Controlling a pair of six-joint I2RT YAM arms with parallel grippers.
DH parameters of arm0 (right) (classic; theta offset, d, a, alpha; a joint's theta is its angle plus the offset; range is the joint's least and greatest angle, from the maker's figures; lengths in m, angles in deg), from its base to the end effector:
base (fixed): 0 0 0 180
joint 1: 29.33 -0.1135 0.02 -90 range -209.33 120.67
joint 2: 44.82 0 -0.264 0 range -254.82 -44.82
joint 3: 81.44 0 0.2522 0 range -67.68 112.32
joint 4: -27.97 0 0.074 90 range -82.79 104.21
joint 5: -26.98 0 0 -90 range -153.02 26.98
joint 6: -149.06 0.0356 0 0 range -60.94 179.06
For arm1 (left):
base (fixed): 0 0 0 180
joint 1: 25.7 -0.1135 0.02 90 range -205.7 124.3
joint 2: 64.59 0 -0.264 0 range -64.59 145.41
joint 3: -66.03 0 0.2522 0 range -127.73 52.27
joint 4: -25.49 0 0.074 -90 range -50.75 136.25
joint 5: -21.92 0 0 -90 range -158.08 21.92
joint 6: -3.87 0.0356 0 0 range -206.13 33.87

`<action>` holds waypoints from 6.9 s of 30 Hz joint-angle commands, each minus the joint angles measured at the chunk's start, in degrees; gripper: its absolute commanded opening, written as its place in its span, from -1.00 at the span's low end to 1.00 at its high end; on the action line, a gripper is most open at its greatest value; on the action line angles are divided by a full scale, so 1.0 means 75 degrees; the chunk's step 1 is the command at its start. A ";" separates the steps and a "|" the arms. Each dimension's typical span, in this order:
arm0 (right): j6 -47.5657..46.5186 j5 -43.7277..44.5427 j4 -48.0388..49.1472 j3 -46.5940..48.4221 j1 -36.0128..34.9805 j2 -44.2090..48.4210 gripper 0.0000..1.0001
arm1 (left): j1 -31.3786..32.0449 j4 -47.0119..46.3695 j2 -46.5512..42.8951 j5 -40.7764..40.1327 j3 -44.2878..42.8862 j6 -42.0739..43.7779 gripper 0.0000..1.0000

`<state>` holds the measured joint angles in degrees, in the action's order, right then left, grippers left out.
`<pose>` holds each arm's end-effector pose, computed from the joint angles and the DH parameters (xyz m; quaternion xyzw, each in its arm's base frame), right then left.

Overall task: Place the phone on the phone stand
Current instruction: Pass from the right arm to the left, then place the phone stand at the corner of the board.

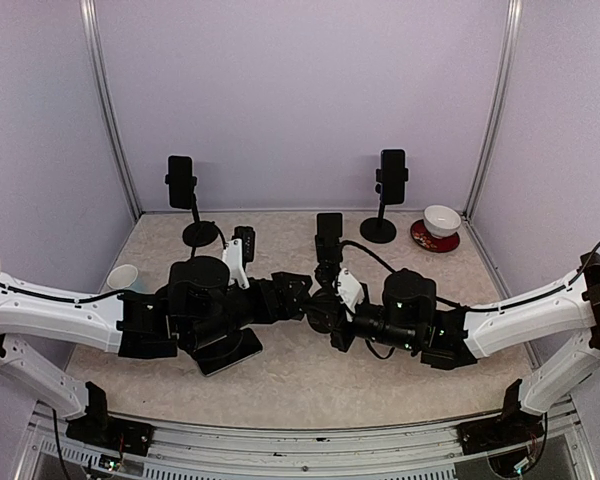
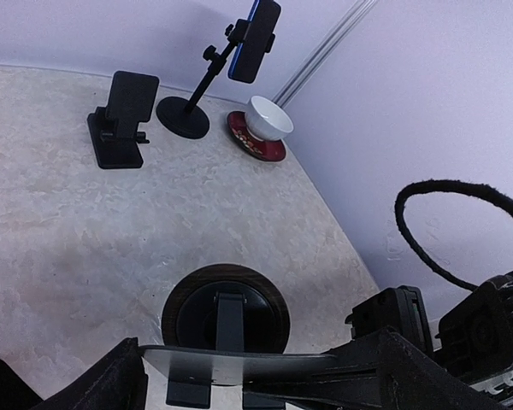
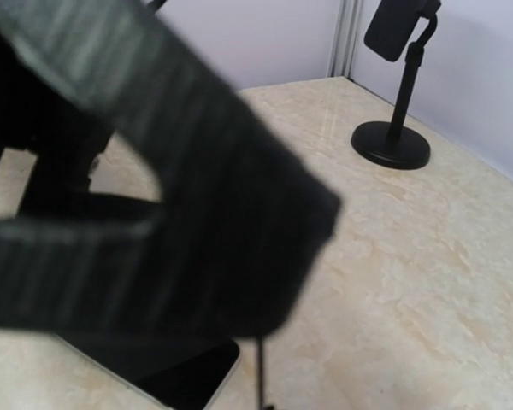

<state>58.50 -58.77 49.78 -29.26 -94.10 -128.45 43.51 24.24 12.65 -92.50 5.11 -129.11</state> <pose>0.1362 0.2828 0.2259 -0.3919 0.6557 0.3187 0.5612 0.1225 -0.2813 0.2724 0.0507 0.7847 -0.3998 0.4710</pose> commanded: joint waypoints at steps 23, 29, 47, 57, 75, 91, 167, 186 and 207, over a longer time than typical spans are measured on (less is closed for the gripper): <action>-0.0019 -0.0009 0.0310 0.0203 -0.0082 -0.0010 -0.91 | 0.0053 -0.0063 0.0126 -0.0318 -0.0323 0.0187 0.02; 0.0008 -0.0013 -0.0104 0.0465 -0.0084 -0.0154 -0.10 | 0.0036 0.0127 -0.0129 -0.0586 -0.0287 0.0276 0.01; 0.0174 0.1715 -0.0041 0.0088 0.0036 0.0533 1.00 | -0.1223 0.1747 -0.0383 -0.1015 -0.1017 0.1041 0.01; 0.2328 0.3511 -0.1368 -0.0264 0.1525 0.1182 1.00 | -0.2469 0.2437 0.0278 -0.0514 -0.1948 0.1766 0.01; 0.3379 0.3545 -0.0584 -0.1606 0.2464 0.2478 1.00 | -0.4178 0.3196 0.3120 0.0561 -0.4735 0.2883 0.00; 0.3334 0.3525 -0.0364 -0.1755 0.2543 0.2460 1.00 | -0.4685 0.4113 0.5485 0.0884 -0.7333 0.3371 0.00; 0.3311 0.2947 -0.0279 -0.1642 0.2556 0.2143 1.00 | -0.5638 0.2555 0.6097 0.2845 -0.6442 0.2753 0.98; 0.3274 0.2914 -0.0278 -0.1529 0.2565 0.1801 1.00 | -0.5949 0.0807 0.6149 0.4358 -0.5091 0.2670 0.97; 0.3297 0.2855 -0.0316 -0.1460 0.2557 0.1648 1.00 | -0.5573 0.0190 0.5779 0.4599 -0.4414 0.2572 0.97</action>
<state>83.15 -37.28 46.85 -41.90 -75.48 -115.86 0.72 27.85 59.35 -58.84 -29.09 -109.51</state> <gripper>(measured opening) 0.999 0.988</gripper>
